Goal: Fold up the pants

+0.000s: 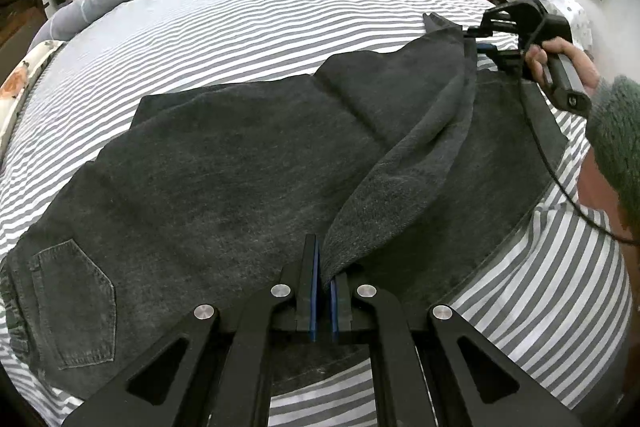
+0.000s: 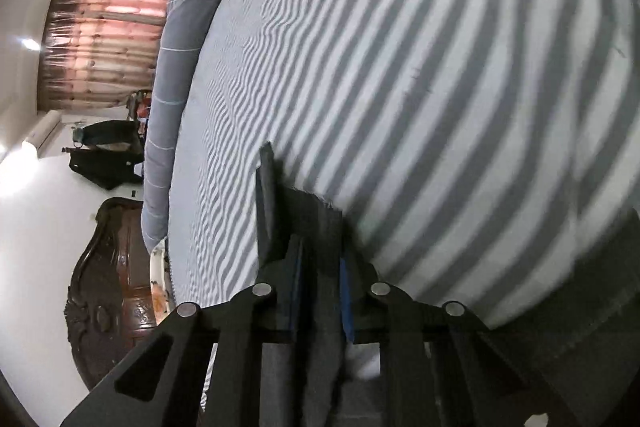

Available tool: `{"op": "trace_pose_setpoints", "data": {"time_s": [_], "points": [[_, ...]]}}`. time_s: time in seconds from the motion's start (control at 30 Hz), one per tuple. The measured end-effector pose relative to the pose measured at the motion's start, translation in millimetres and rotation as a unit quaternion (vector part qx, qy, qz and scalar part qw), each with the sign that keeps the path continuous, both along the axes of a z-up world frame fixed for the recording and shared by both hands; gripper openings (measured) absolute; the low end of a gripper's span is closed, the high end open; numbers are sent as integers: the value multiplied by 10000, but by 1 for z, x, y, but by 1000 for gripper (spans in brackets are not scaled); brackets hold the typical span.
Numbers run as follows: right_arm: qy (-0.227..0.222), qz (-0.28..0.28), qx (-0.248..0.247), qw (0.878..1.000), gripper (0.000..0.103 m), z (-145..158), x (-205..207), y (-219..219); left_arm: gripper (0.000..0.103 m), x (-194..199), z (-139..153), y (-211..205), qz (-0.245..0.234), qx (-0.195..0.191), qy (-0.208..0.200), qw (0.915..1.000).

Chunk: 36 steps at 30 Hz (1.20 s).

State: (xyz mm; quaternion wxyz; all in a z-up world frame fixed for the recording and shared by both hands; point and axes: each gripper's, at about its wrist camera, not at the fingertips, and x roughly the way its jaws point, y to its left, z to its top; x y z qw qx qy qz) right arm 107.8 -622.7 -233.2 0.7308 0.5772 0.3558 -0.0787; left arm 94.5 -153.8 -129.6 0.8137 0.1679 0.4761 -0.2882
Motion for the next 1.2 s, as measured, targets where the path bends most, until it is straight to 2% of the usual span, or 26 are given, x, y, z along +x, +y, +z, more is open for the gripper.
{"op": "trace_pose_setpoints", "data": {"time_s": [0.03,0.17,0.37,0.5,0.6,0.77,0.93,1.2], "points": [[35,0,-74,10000,5,3,2,-1,4,0,0,0,-6,19,-7,10000],[110,48,-428,9990,4,25,-3,0,4,1,1,-2,-11,65,-64,10000],[-1,-14,-1030,9947,4,90,-22,-7,4,-1,16,-4,-66,-62,-264,9996],[-101,-142,-1309,9912,4,128,-46,-18,4,-7,28,-12,-279,-61,-456,9985],[-31,-199,-1488,9887,4,140,-74,-20,4,-13,28,-16,-462,8,-495,9977],[146,-356,-1470,9884,4,135,-125,-22,4,-25,19,-18,-817,162,-528,9951],[535,-472,-1344,9884,4,101,-170,-20,4,-39,1,-18,-1170,372,-503,9912],[1094,-505,-1290,9843,4,51,-198,-12,4,-57,-26,-16,-1619,732,-491,9829]]}}
